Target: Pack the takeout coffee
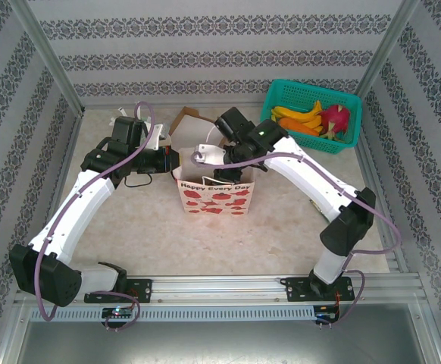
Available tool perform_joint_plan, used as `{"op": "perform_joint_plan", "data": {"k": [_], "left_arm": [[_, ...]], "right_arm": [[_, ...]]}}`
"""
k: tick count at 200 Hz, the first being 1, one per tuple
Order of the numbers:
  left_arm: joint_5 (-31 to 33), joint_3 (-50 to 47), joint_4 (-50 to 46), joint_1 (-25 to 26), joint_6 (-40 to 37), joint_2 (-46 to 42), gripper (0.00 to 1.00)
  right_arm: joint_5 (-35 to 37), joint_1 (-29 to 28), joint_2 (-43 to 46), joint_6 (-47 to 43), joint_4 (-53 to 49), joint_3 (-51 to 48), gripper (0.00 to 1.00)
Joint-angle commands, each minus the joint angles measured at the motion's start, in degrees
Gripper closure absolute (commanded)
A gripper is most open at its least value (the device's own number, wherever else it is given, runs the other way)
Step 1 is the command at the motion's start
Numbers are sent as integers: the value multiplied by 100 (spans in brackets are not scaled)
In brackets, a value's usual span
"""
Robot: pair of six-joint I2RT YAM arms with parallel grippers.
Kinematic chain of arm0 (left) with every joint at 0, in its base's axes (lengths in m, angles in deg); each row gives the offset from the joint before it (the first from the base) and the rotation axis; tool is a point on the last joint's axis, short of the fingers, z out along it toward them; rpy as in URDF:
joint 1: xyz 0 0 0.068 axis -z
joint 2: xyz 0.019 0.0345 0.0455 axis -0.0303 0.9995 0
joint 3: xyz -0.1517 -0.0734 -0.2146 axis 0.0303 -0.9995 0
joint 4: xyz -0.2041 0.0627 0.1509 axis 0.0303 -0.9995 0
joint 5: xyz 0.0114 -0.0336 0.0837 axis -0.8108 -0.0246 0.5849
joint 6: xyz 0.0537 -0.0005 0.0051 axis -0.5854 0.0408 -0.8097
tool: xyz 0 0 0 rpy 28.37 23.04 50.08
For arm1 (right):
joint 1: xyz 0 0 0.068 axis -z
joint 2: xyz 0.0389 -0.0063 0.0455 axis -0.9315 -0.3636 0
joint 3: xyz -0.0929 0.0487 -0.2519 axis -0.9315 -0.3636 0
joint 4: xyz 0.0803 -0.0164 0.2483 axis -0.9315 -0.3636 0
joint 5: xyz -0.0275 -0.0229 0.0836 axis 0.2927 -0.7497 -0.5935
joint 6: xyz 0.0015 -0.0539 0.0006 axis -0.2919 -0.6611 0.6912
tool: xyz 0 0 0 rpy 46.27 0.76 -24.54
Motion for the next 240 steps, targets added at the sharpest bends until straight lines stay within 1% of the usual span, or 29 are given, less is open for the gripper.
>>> {"op": "perform_joint_plan", "data": {"k": [1, 36, 52, 86, 112, 128, 135, 160, 185, 240], "left_arm": [[-27, 110, 146, 51, 16, -32, 100], [-17, 112, 178, 47, 17, -32, 100], [-17, 105, 189, 47, 16, -23, 100], [34, 106, 231, 49, 56, -19, 100], [86, 111, 240, 47, 72, -48, 100], [135, 109, 225, 43, 89, -54, 100], [157, 97, 235, 44, 100, -55, 100], [166, 66, 280, 51, 145, -41, 100], [168, 58, 294, 49, 141, -49, 100], [182, 31, 306, 46, 149, -110, 100]], "right_arm": [[-213, -81, 397, 165, 368, 29, 68], [-274, -96, 859, 492, 845, -229, 64], [-302, -92, 1113, 681, 1026, -400, 60], [-198, -77, 1618, 1319, 1697, -1040, 54], [75, -82, 1988, 1957, 2023, -1381, 45], [211, -79, 2204, 2388, 2053, -1513, 34], [282, -73, 2330, 2544, 2068, -1606, 32], [528, -72, 2758, 2959, 2157, -2087, 28], [582, -66, 3073, 3198, 2194, -2473, 24], [1054, 68, 3468, 3755, 2177, -2764, 20]]}}
